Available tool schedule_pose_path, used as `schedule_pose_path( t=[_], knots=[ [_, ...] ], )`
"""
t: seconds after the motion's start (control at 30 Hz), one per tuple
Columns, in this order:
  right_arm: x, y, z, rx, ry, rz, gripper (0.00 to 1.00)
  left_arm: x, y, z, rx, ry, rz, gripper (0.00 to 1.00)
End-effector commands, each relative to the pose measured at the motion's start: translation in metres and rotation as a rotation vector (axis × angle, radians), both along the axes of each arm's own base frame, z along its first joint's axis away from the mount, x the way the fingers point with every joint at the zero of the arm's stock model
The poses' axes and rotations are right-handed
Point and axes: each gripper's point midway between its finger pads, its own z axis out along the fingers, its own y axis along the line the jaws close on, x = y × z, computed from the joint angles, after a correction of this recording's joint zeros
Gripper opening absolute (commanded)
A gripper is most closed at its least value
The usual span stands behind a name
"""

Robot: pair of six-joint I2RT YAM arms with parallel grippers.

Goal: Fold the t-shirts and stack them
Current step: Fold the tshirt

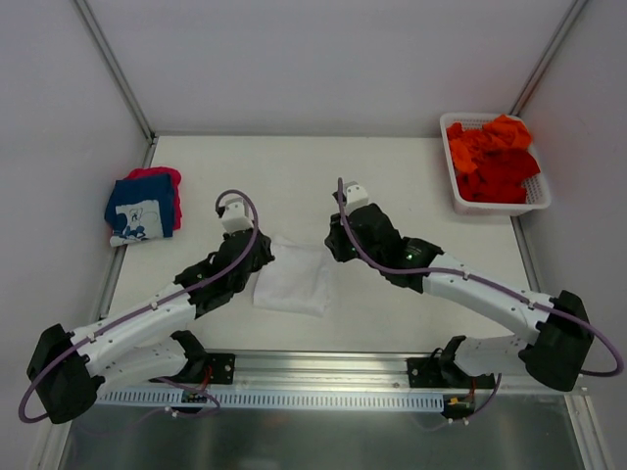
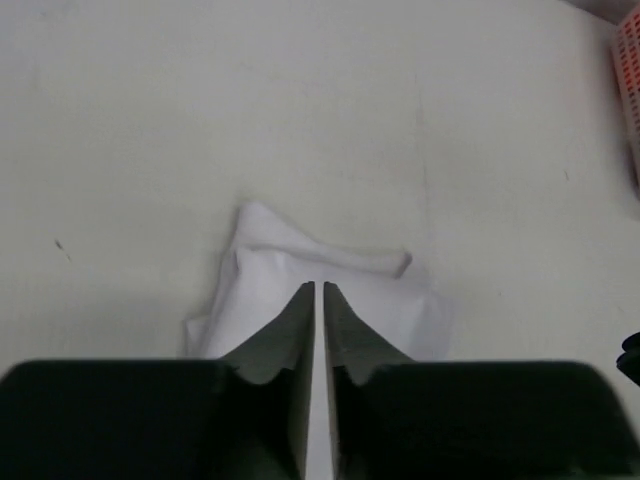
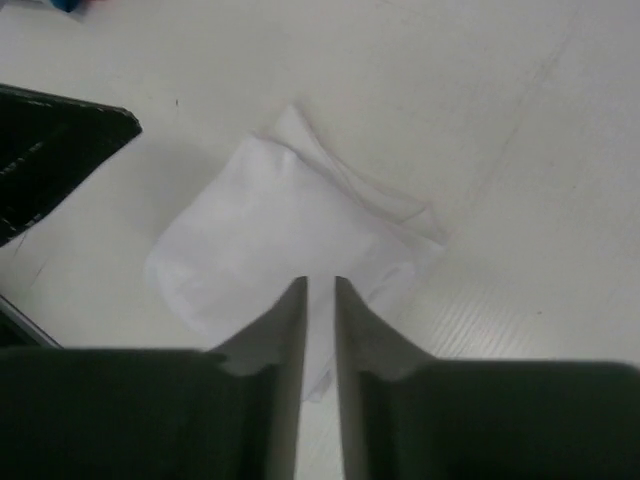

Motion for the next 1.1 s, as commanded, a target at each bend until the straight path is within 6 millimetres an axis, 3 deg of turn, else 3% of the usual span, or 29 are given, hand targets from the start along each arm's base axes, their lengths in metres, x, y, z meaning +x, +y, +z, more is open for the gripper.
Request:
schedule_pose_path(
  t=[0.0,0.03,0.07,0.3,0.5,0.7,0.93,1.07],
  knots=[
    [-0.023,-0.001,-0.044,-0.069,0.103,0.020,0.11,-0.027,-0.004,-0.051,0.047,0.143,-0.049,0.00],
    [-0.026,0.001,-0.051,-0.073,0.122,0.025,0.02,-0.031,-0.007,-0.058,0.050,0.159,-0.057,0.00],
    [-0.029,0.005,-0.065,-0.081,0.154,0.029,0.00,-0.034,-0.008,-0.064,0.047,0.175,-0.057,0.00],
    [-0.044,0.042,-0.113,-0.095,0.265,0.102,0.00,-0.043,-0.011,-0.092,0.053,0.250,-0.054,0.00],
    [-0.056,0.063,-0.121,-0.087,0.291,0.144,0.00,-0.054,-0.018,-0.107,0.027,0.304,-0.067,0.00],
    [-0.068,0.064,-0.113,-0.081,0.280,0.155,0.00,-0.071,-0.034,-0.118,0.025,0.337,-0.104,0.00],
    [-0.075,0.042,-0.122,-0.201,0.273,0.091,0.00,-0.090,-0.050,-0.150,0.078,0.428,-0.119,0.00],
    [-0.086,0.029,-0.128,-0.252,0.294,0.060,0.00,-0.094,-0.051,-0.158,0.085,0.449,-0.109,0.00]
  ],
)
